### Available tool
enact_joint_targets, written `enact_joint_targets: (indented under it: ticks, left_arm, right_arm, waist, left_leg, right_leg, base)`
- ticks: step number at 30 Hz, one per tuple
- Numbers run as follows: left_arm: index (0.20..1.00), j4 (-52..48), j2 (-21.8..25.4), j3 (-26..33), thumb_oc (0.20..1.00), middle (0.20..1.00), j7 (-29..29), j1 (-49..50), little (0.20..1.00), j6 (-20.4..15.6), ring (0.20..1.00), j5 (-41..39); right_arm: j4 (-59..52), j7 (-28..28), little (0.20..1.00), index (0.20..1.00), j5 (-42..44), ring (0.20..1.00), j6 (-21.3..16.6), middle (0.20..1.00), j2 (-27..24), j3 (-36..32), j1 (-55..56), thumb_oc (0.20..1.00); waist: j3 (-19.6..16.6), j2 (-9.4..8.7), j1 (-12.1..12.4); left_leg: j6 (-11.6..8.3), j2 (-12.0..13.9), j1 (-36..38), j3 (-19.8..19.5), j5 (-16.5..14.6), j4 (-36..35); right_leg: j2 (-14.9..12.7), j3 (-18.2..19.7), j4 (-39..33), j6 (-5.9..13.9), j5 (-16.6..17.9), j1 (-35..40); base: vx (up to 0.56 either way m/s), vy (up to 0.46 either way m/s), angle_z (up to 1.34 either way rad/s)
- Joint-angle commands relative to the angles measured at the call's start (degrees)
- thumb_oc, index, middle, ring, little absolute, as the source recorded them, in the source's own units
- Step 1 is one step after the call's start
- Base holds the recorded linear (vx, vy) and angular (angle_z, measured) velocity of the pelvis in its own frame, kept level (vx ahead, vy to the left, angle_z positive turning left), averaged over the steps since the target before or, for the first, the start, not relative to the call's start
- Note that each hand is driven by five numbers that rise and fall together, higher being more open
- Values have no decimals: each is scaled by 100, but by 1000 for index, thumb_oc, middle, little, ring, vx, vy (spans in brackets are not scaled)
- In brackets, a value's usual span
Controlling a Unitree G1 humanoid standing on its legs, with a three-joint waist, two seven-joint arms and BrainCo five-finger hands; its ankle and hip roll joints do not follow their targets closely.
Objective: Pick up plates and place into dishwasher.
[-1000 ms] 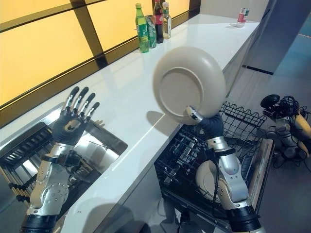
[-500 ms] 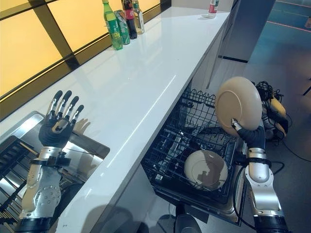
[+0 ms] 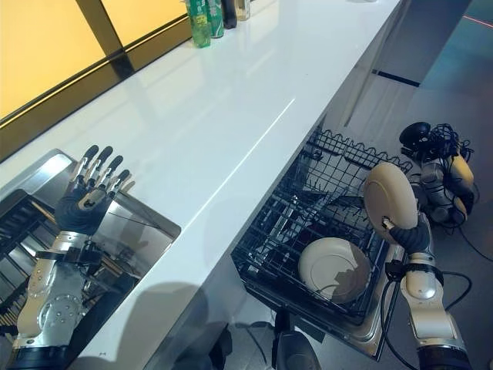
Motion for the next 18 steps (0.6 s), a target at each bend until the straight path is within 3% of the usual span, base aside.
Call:
enact_joint_targets:
  ticks: [1,9,18]
  left_arm:
    - [1000,-383,654,100,1000,1000,63,-83,1000,-136,1000,-190]
    - [1000,-345,1103,-192,1000,1000,337,-494,1000,-314,1000,-316]
    - [1000,-219,1380,-596,1000,1000,624,-987,1000,-657,1000,-302]
  right_arm:
    - [94,-226,200,200,-509,200,-60,200,-583,262,-385,200]
    - [409,249,200,200,-604,200,175,200,-1272,850,-946,200]
    - [923,1267,200,200,-420,200,-124,200,-1998,1935,-1885,200]
  waist:
    - [-300,-326,163]
    - [86,-337,307]
    - [469,-371,414]
  left_leg:
    - [509,-206,-580,-90,-422,860]
    - [359,-20,-1197,-278,-247,1152]
    - [139,90,-1832,-483,-25,1350]
  right_leg:
    - [-366,254,-291,668,224,2]
    - [-87,167,-227,420,59,-90]
    - [84,-43,-204,117,-58,-316]
  base:
    - [5,-215,10]
    - [-31,-188,9]
    - [-52,-120,11]
